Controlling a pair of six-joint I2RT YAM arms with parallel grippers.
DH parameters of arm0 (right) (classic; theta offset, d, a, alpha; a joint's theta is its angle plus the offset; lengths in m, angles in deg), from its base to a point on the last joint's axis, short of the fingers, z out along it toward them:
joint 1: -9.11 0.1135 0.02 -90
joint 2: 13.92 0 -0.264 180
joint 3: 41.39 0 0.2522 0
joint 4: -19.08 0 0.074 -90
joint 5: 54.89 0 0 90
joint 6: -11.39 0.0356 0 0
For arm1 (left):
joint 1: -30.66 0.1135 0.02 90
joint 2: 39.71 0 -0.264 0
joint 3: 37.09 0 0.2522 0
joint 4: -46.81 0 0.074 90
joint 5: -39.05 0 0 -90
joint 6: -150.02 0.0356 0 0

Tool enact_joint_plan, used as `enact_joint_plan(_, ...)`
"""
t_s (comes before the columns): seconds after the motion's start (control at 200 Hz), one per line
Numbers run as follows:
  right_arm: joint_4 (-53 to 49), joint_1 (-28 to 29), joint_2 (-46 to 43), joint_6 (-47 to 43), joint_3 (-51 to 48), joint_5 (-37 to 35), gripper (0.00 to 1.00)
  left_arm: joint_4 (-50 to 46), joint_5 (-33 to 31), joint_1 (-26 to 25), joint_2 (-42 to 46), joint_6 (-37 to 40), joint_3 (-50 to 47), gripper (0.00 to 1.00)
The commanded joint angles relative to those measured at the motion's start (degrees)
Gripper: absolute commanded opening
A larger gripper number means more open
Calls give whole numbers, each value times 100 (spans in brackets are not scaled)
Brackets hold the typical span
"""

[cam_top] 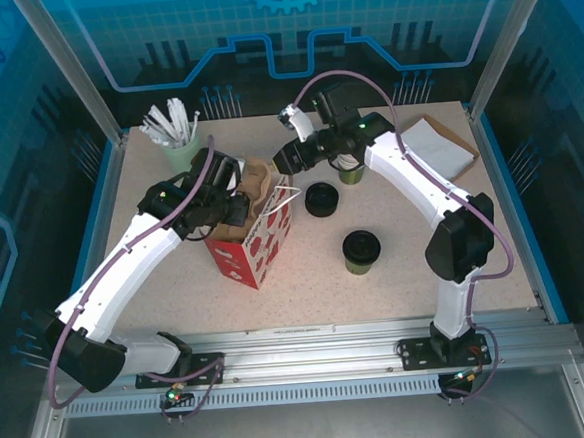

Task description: Pack the takeout coffee

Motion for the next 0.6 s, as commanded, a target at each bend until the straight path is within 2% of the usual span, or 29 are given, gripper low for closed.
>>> enact_joint_plan(0.0, -145, 52, -94, -109, -21, -36, 46, -376, 147, 61, 44, 61, 57, 22)
enact_joint_plan(0.29, -293, 164, 176, -159, 272, -192, 44, -370, 147, 56, 79, 62, 36, 23)
enact_joint_plan(0.595, -297, 172, 373, 52, 551, -559, 31, -400, 164, 57, 140, 53, 5, 23)
